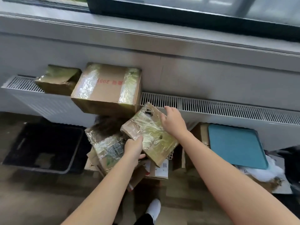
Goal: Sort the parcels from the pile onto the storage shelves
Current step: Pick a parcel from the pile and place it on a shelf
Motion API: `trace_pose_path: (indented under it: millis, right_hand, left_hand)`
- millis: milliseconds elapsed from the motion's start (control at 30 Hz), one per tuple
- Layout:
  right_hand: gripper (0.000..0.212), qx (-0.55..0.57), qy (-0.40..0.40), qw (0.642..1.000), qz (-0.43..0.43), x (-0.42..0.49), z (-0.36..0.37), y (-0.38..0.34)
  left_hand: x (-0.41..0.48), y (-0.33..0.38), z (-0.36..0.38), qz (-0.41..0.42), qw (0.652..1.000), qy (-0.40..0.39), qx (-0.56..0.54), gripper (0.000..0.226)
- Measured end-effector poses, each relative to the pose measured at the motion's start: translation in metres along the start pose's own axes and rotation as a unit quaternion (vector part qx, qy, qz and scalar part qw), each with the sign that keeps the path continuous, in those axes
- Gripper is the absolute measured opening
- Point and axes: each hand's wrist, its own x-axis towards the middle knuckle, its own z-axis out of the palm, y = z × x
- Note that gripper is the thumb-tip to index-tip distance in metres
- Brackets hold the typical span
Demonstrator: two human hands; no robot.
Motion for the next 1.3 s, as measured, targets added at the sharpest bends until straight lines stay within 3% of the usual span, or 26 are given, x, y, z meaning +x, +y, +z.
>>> trace_pose_path:
  millis: [167,367,633,900,1100,1200,1300]
  right_hand:
    - [0.044,-0.072,-0.102,0.989,0.074,0.010,0.016,0.019]
    - [0.043,-0.128,-0.062,0.988,0.061,-0.001,0.024,0.015]
    - [0.036,-0.017,-0.024,0.999,0.029,-0.014,0.021,-0.028]
    - [0.045,-0.006,-0.080,0.997,-0.002,-0.030,0.032,-0.097]
    - [0.021,0.038,-0.115,0.992,-0.028,-0.040,0.044,-0.140]
    - [0.050,0.103,-0.154,0.982,-0.020,-0.041,0.049,-0.166]
    - [0.086,0.122,-0.198,0.972,0.001,-0.042,0.052,-0.192]
  left_hand:
    - [0.017,-0.006,0.014,-0.035,0.999,0.030,0.026,0.058]
    - [0.016,-0.018,0.008,-0.081,0.996,0.044,-0.019,0.067]
    - [0.009,-0.034,-0.031,-0.073,0.996,0.052,-0.013,0.096]
    - [0.008,-0.044,-0.114,-0.066,0.989,0.053,-0.119,0.110]
    - [0.019,-0.050,-0.169,-0.076,0.979,0.069,-0.176,0.093]
    - [0.030,-0.053,-0.193,-0.071,0.978,0.077,-0.180,0.091]
    - [0.014,-0.039,-0.220,-0.058,0.973,0.071,-0.212,0.070]
